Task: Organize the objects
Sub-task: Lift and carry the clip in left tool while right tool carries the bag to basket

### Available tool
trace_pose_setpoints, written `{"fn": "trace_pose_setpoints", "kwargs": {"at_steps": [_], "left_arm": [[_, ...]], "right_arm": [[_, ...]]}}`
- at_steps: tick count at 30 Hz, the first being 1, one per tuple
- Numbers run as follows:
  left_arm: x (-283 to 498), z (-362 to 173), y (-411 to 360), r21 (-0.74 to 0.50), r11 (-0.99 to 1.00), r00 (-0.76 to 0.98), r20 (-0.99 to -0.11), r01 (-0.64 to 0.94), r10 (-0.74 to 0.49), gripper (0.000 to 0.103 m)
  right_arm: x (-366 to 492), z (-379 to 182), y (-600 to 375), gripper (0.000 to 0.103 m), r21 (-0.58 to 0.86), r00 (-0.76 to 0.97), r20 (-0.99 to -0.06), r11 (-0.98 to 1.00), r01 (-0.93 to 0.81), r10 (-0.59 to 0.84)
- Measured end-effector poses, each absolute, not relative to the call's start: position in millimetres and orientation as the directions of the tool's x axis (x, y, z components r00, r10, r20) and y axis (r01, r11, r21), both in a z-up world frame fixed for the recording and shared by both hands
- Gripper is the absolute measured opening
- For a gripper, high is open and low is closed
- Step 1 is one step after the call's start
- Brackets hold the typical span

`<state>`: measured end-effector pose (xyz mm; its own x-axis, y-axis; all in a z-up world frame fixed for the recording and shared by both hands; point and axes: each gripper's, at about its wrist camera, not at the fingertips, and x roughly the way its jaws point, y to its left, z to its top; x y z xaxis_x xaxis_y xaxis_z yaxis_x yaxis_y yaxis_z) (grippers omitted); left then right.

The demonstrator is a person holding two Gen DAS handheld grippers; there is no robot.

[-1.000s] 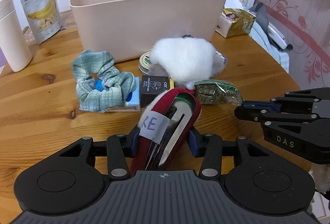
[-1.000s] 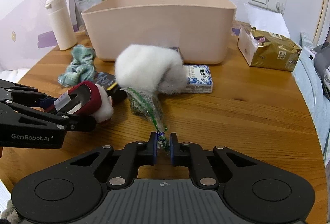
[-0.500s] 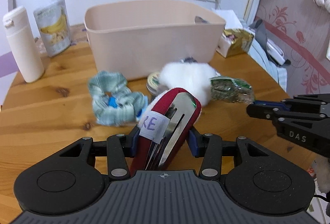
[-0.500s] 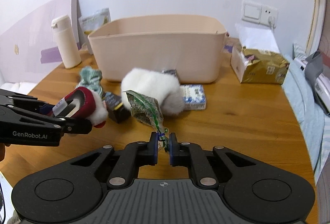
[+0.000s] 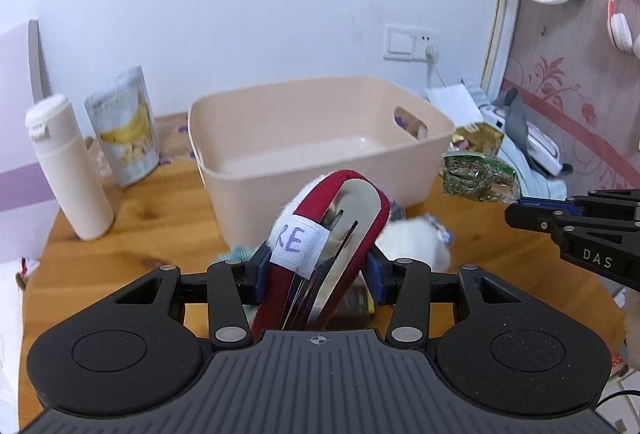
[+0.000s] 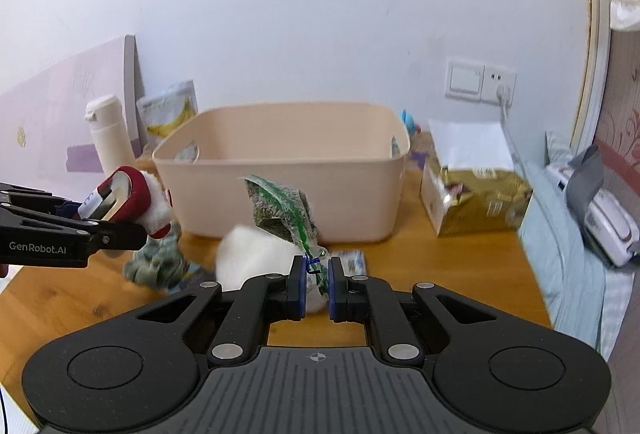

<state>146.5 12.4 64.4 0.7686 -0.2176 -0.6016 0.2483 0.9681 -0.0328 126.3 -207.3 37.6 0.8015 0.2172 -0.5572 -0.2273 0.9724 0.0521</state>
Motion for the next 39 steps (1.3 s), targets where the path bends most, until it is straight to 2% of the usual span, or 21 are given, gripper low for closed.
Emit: {"fn": "trace_pose_setpoints", "kwargs": {"at_steps": [18,24,39], "left_arm": [[222,96,25,-0.059,0.969,0.812,-0.535,0.240,-0.234,0.047],[245,102,17,-0.021,0.966,0.824,-0.517,0.257,-0.231,0.047],[303,72,12,0.017,0.975,0.799,-0.576,0.221,-0.171,0.048]], "right_arm": [[183,76,-209,0.012,0.044,0.855,-0.487,0.983,-0.181,0.179],[206,86,-209,0.012,0.047,0.871,-0.462,0.985,-0.164,0.167],[257,78,-204,0.012,0.029,0.868,-0.477,0.989,-0.143,0.140]]}}
